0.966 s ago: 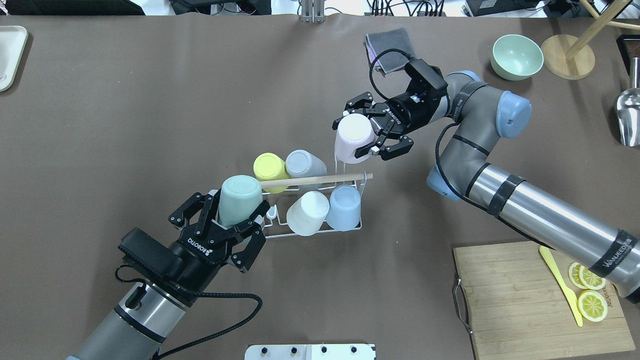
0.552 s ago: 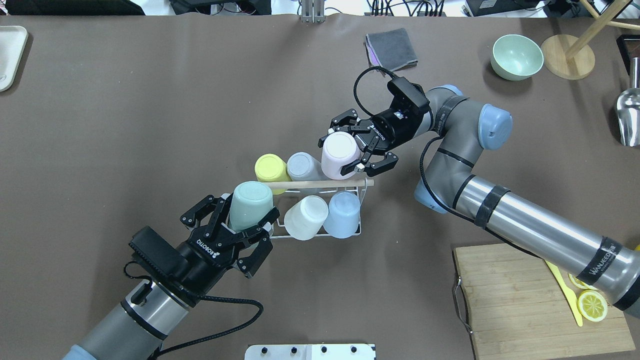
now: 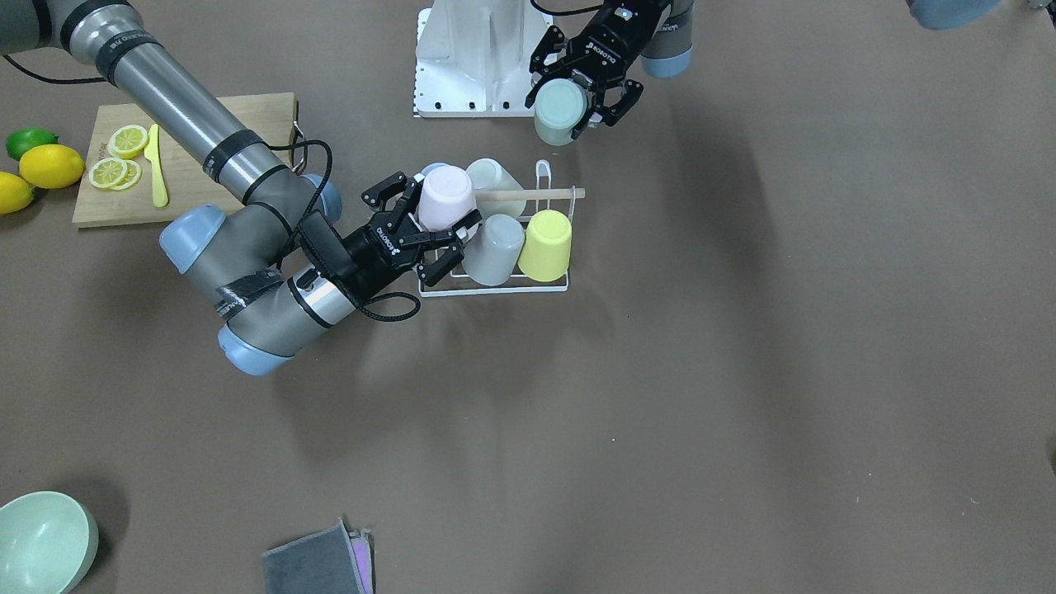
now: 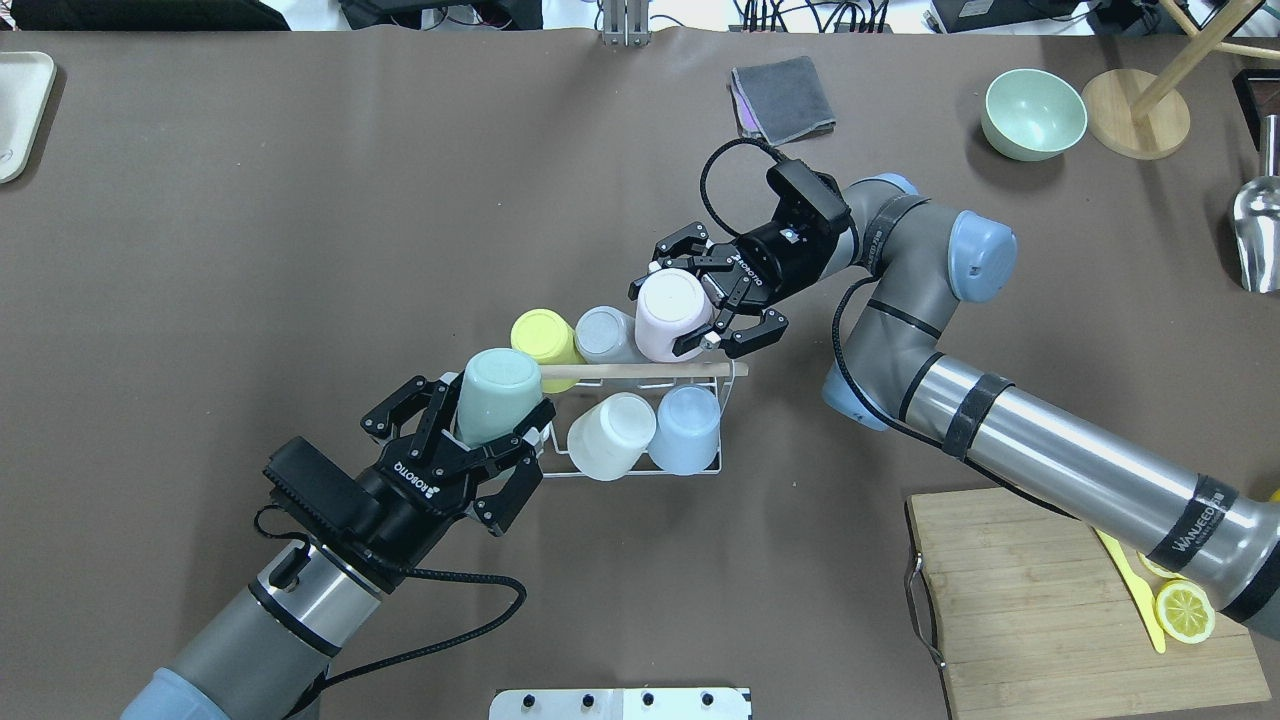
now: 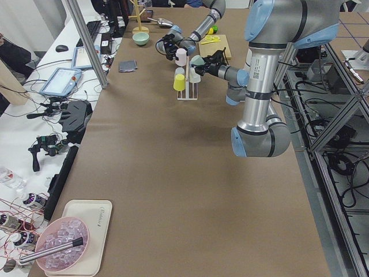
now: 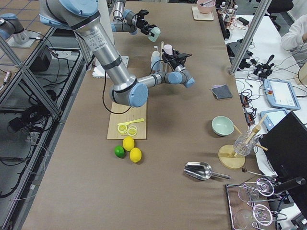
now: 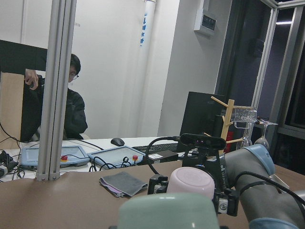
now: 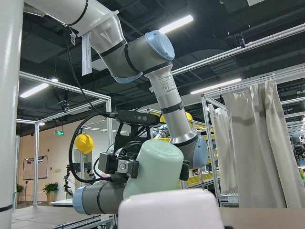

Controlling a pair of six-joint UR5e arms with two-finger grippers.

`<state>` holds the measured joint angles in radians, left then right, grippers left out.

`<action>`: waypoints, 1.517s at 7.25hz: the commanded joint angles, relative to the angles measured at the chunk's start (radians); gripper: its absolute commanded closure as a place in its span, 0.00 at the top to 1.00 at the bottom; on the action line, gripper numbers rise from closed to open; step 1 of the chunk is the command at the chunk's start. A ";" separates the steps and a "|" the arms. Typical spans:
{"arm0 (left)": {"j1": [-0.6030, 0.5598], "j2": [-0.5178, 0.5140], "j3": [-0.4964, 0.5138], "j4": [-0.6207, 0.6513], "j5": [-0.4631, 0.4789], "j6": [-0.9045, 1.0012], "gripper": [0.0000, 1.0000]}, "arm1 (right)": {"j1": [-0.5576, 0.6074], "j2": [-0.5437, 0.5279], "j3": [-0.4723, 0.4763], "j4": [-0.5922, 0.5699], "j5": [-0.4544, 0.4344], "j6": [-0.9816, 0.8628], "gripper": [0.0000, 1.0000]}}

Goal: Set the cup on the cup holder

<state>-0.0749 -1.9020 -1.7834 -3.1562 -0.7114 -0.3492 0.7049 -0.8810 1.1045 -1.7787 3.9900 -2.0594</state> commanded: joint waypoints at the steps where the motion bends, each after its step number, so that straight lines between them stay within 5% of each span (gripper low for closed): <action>1: -0.017 0.000 0.002 -0.001 -0.003 -0.005 0.00 | 0.008 -0.004 0.000 0.001 0.005 0.001 0.36; 5: -0.132 0.006 -0.036 -0.001 -0.008 -0.008 0.00 | 0.007 -0.007 -0.008 -0.002 0.001 -0.001 0.41; 7: -0.144 0.009 -0.041 -0.002 -0.007 -0.008 0.00 | 0.007 -0.007 -0.008 -0.013 -0.002 0.002 0.88; 8: -0.143 0.009 -0.036 -0.001 -0.007 -0.008 0.00 | 0.007 -0.007 -0.006 -0.016 0.000 0.002 0.96; 11: -0.109 0.009 -0.030 0.004 -0.010 -0.013 0.00 | 0.074 -0.012 -0.002 -0.048 -0.014 0.011 0.96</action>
<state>-0.2059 -1.8930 -1.8152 -3.1552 -0.7197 -0.3599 0.7457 -0.8883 1.1002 -1.8147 3.9853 -2.0535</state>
